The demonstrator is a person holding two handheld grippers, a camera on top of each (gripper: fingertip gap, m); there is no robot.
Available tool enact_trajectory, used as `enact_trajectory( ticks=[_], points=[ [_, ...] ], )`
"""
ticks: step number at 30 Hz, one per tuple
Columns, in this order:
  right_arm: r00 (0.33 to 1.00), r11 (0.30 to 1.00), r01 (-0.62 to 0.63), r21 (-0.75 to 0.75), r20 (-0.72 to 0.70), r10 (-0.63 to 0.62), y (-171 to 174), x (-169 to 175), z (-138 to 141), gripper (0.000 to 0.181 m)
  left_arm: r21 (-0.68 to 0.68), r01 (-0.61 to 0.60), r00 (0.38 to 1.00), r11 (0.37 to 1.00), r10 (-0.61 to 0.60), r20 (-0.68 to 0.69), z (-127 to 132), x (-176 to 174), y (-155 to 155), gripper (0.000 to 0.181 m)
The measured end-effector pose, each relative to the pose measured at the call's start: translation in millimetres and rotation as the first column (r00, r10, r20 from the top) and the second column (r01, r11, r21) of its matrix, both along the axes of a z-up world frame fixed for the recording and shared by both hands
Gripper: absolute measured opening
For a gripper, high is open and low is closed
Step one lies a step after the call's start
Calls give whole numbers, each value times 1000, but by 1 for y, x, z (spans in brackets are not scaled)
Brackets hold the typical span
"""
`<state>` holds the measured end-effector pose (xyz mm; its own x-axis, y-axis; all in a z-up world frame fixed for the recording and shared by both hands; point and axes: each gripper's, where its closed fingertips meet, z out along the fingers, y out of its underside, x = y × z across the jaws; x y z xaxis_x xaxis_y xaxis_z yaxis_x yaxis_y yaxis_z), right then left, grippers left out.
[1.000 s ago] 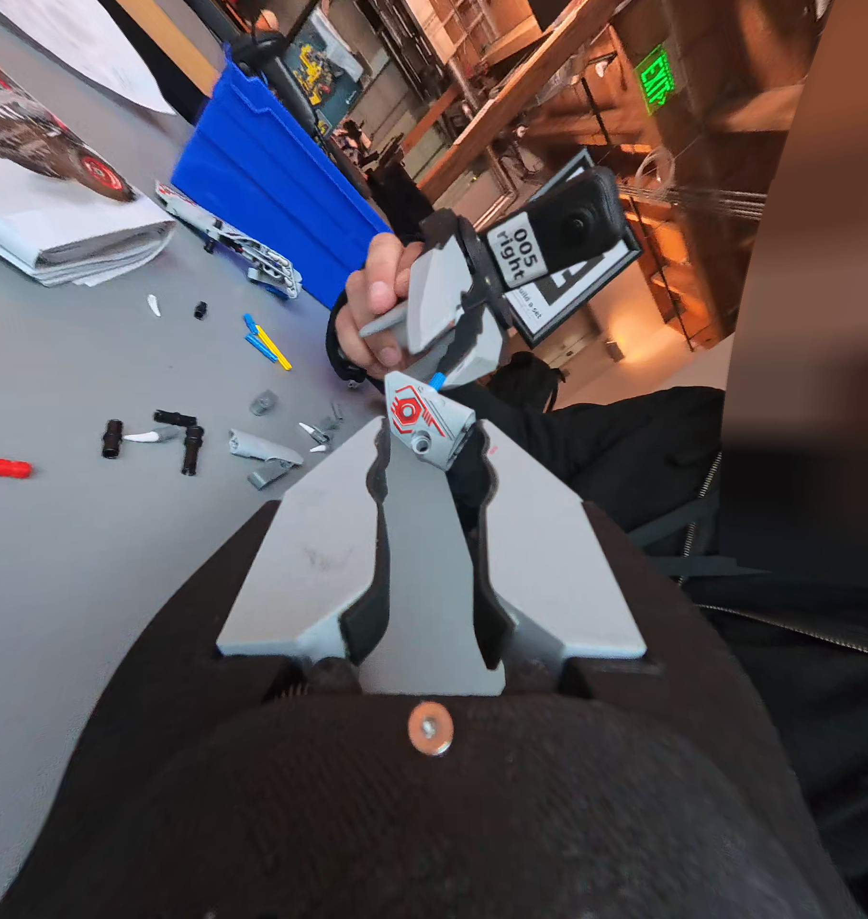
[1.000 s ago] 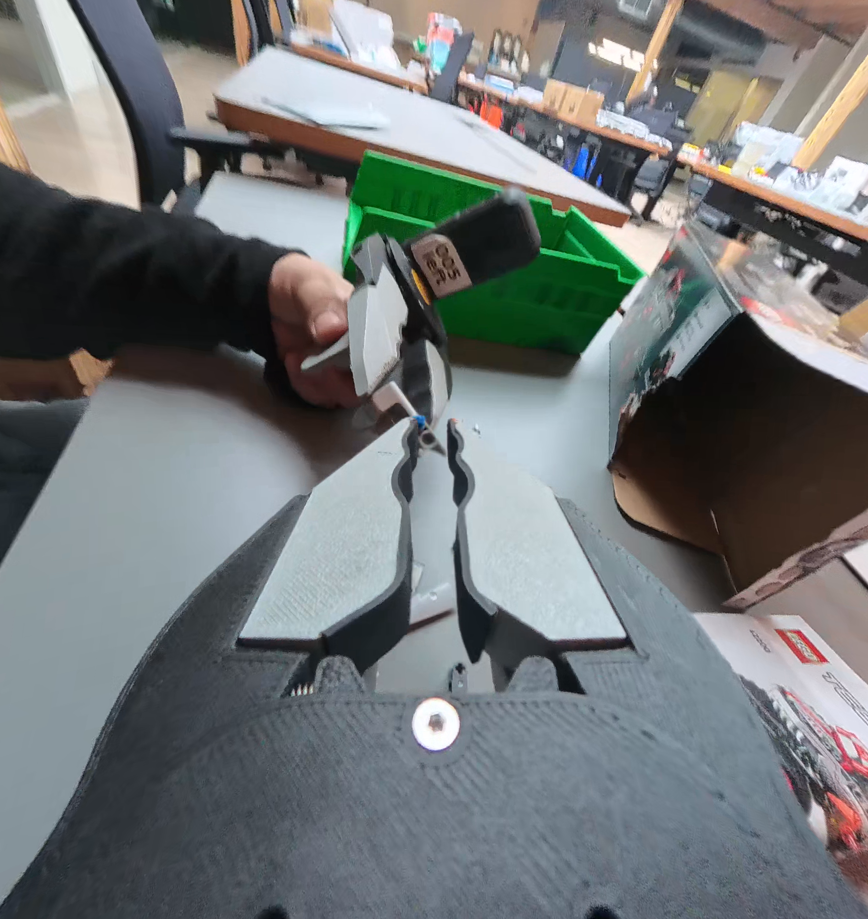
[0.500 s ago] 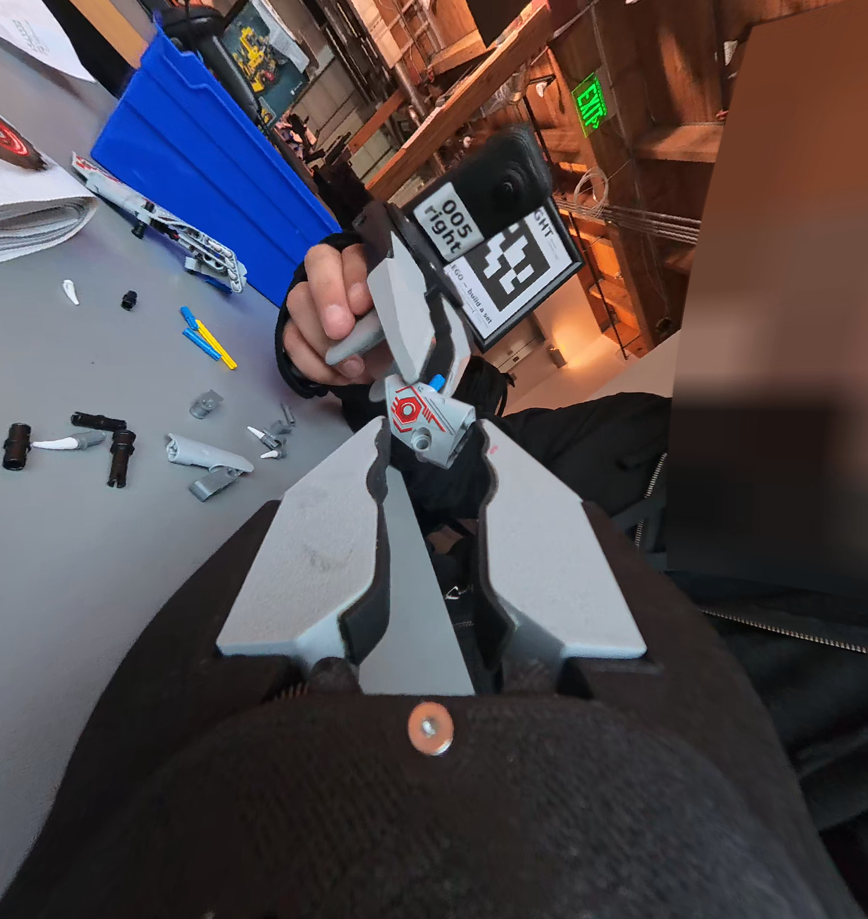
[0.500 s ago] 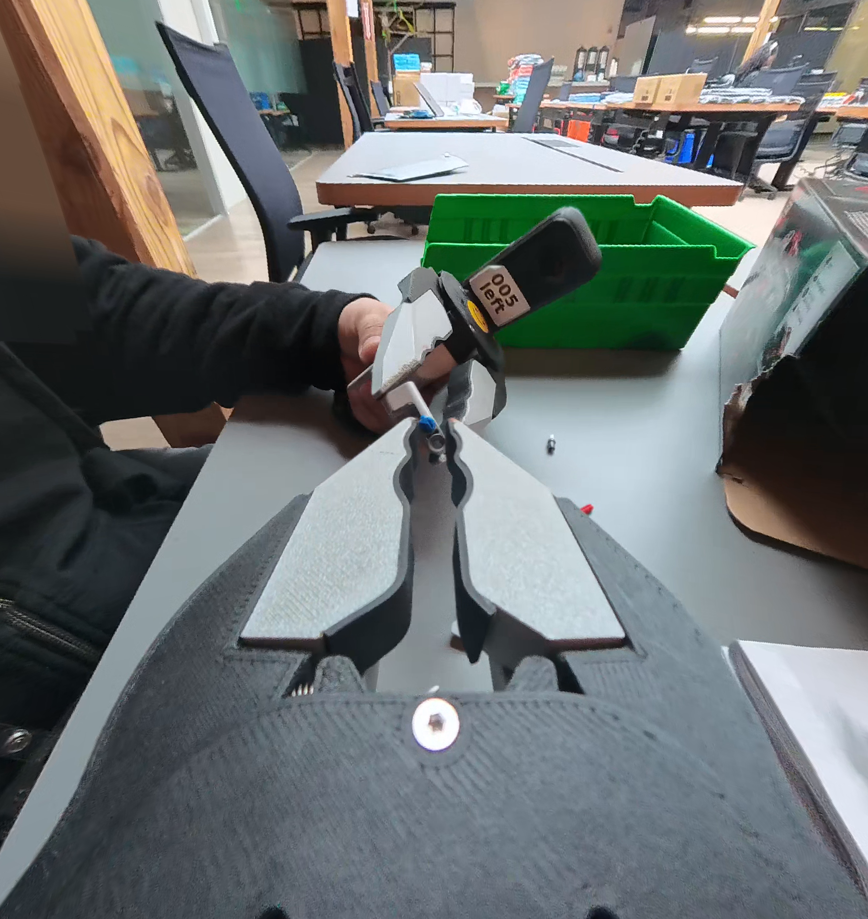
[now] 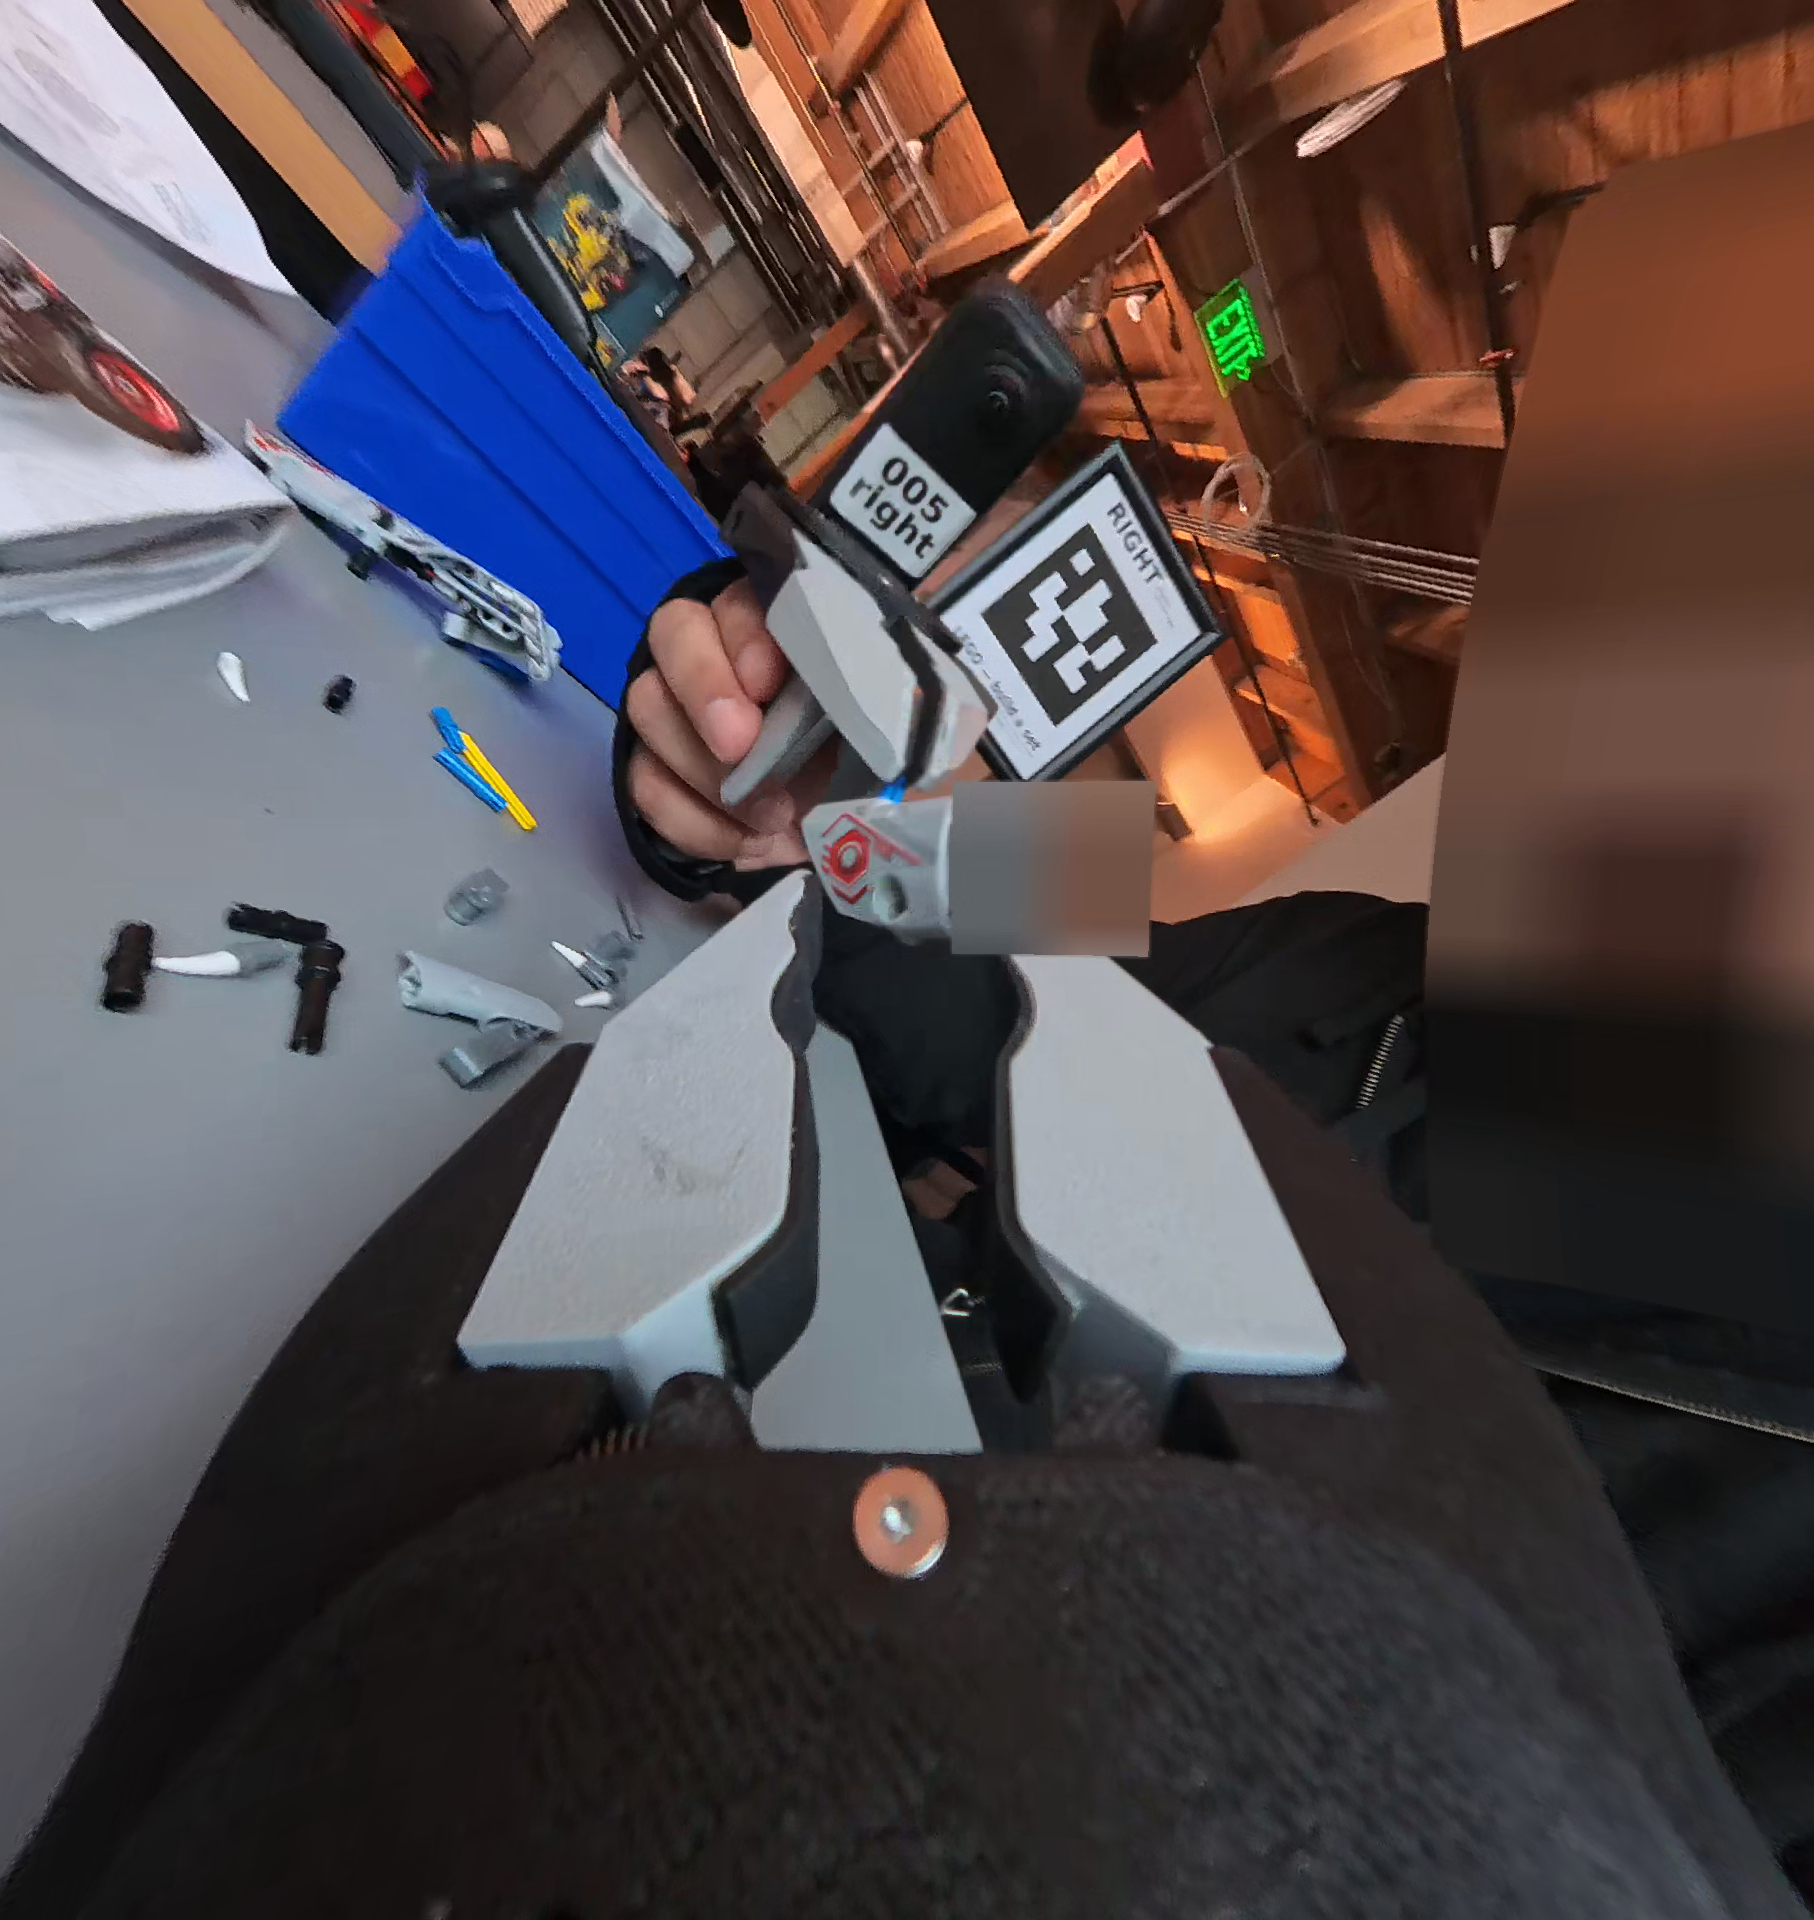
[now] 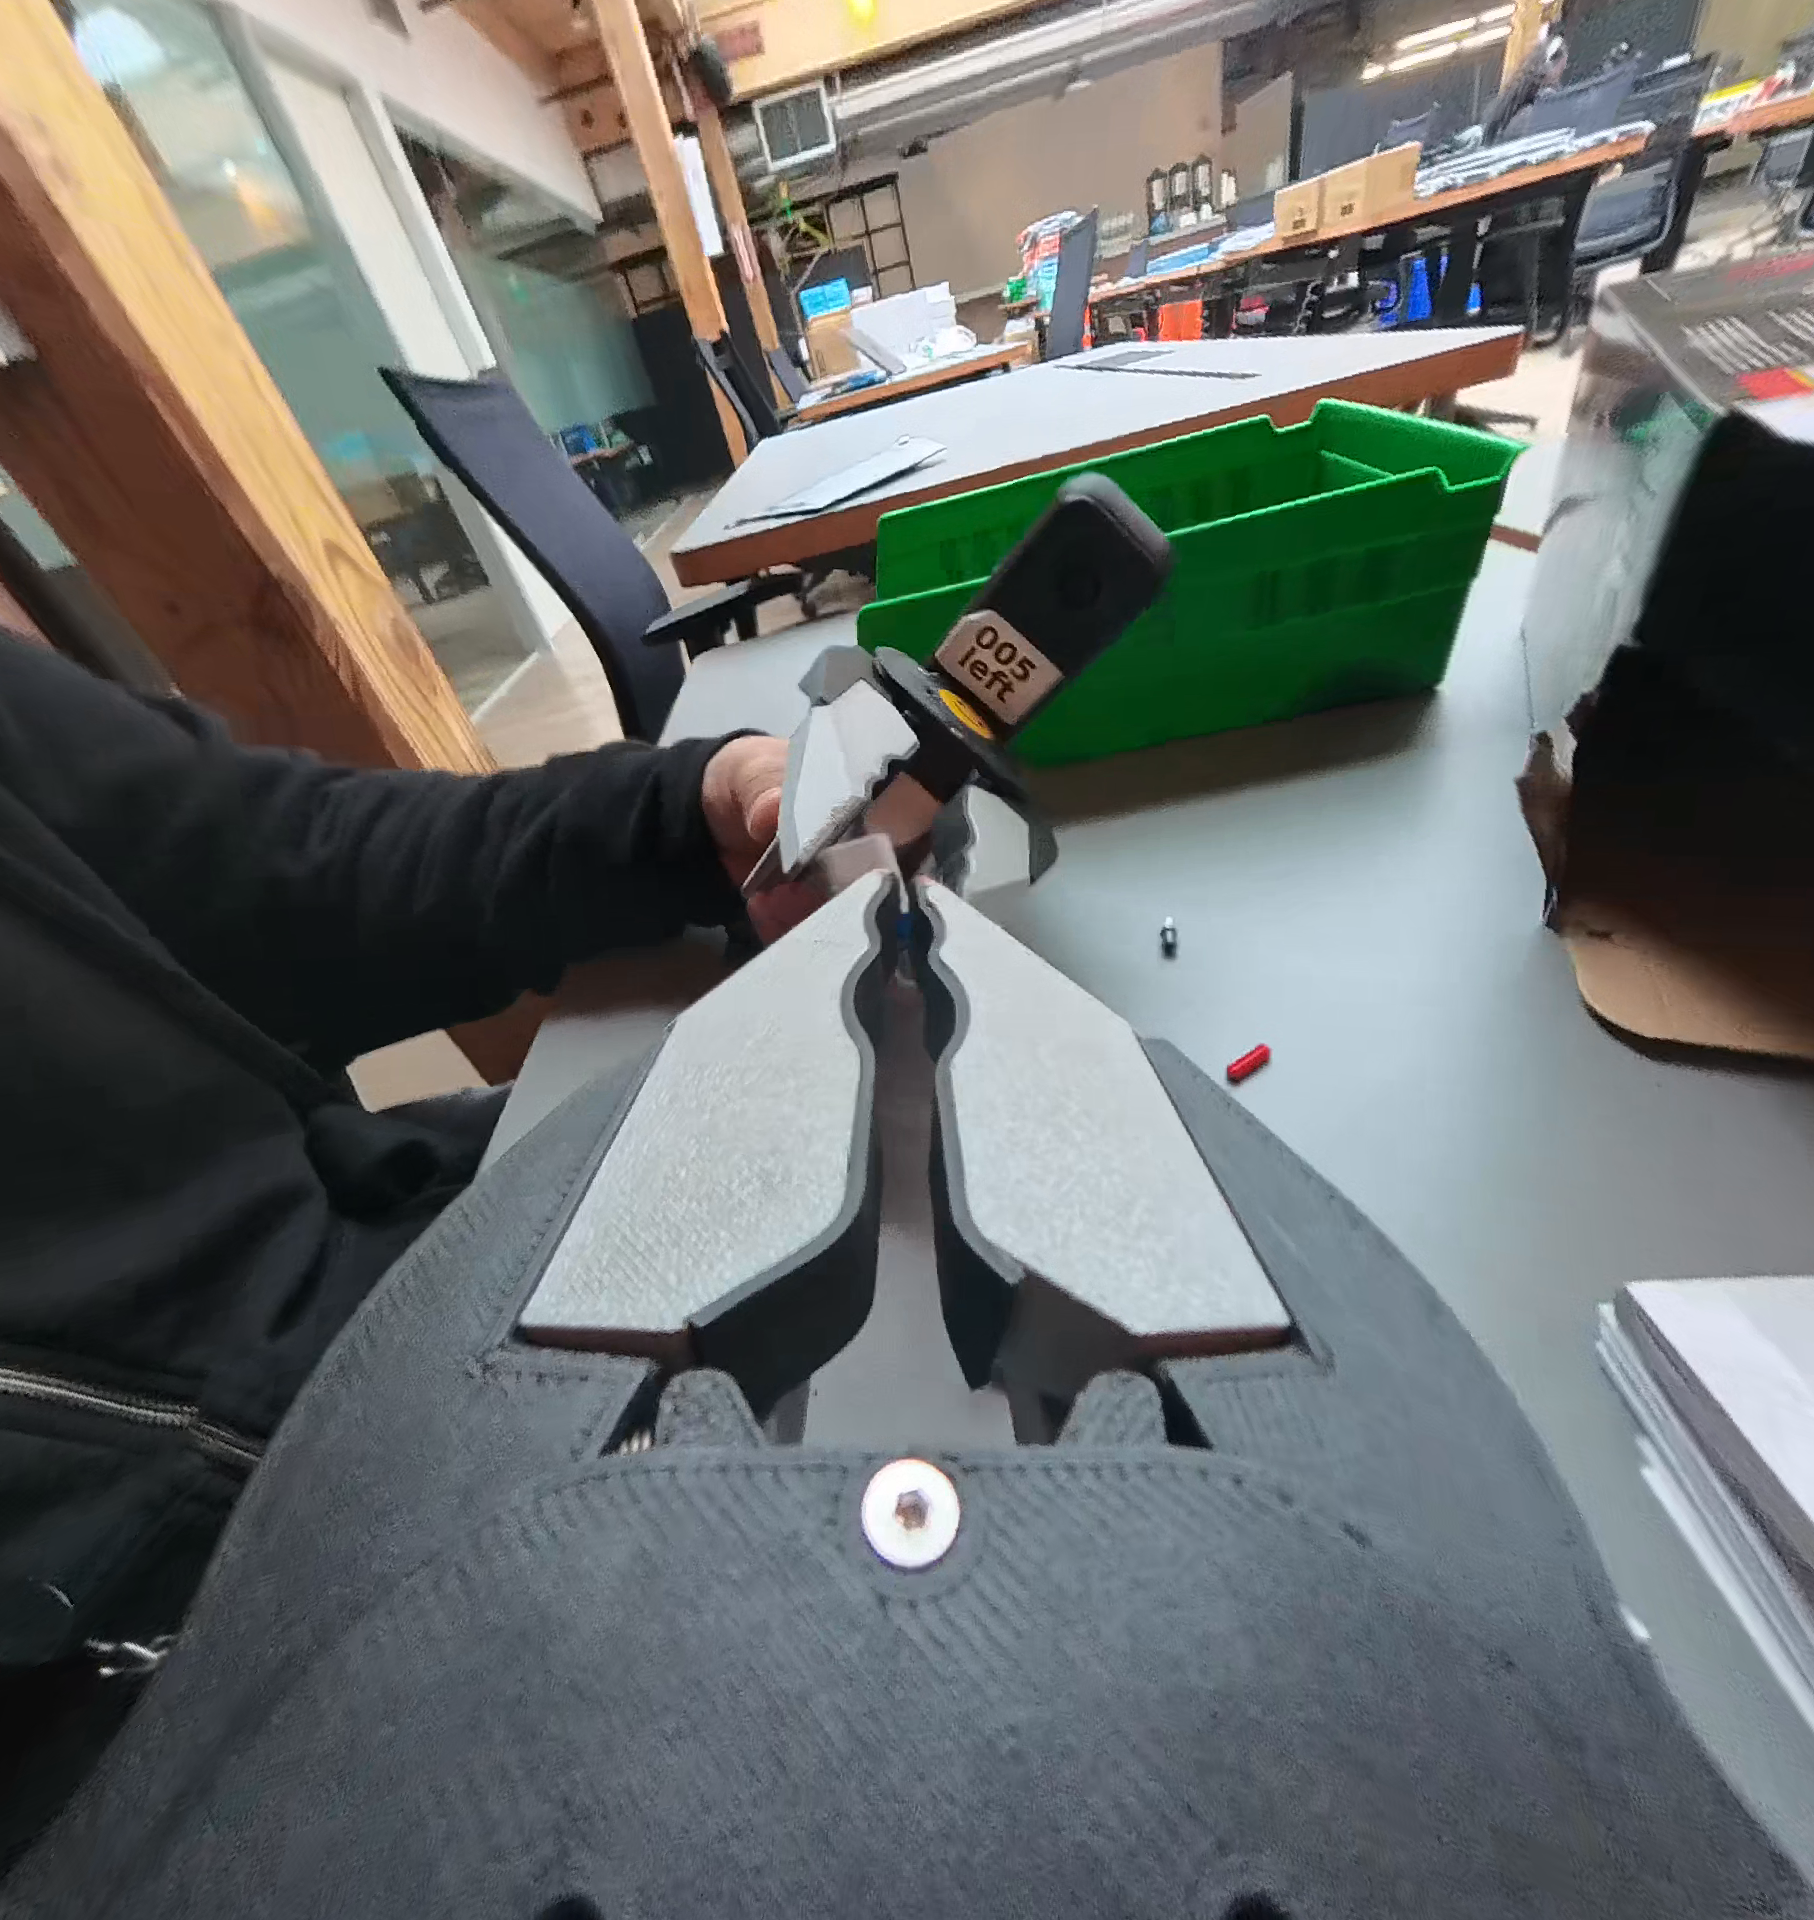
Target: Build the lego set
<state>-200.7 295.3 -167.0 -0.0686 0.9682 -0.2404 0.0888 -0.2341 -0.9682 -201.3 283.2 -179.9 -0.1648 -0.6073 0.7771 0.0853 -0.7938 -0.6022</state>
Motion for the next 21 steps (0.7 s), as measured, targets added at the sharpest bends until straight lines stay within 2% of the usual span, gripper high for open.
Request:
enact_trajectory(
  ticks=[1,3,5,6,7,8,9,10,12,14,21],
  points=[
    [1000,999,1,-36,-10,-2,3,2,1,0,30,-26,1000,999,26,-8,2,-2,3,27],
    [1000,992,9,-122,-23,-12,11,6,-1,0,142,-87,994,986,95,-54,5,-5,8,28],
    [1000,978,10,-210,-11,-13,17,7,-7,0,301,-122,967,946,182,-181,-3,-1,10,44],
    [999,972,32,-232,5,-32,21,7,-11,0,370,-111,947,922,211,-241,-9,4,9,46],
    [998,970,56,-237,30,-51,24,7,-16,0,415,-91,926,905,230,-298,-17,8,8,37],
    [995,972,87,-218,66,-74,28,7,-21,0,453,-84,879,888,280,-387,-31,7,14,18],
    [989,976,126,-176,98,-110,32,8,-25,0,499,-80,813,863,346,-468,-45,2,23,17],
    [985,979,150,-137,110,-136,34,9,-26,0,538,-66,766,840,389,-513,-53,-3,28,25],
    [973,977,195,-92,145,-181,41,10,-31,0,560,-49,711,827,423,-562,-64,-9,33,23],
    [959,971,232,-52,182,-219,47,12,-38,0,532,-55,712,845,407,-572,-66,-7,33,24],
    [963,978,209,-22,177,-202,42,9,-36,0,492,-94,752,865,386,-535,-60,-8,34,20]
  ],
)
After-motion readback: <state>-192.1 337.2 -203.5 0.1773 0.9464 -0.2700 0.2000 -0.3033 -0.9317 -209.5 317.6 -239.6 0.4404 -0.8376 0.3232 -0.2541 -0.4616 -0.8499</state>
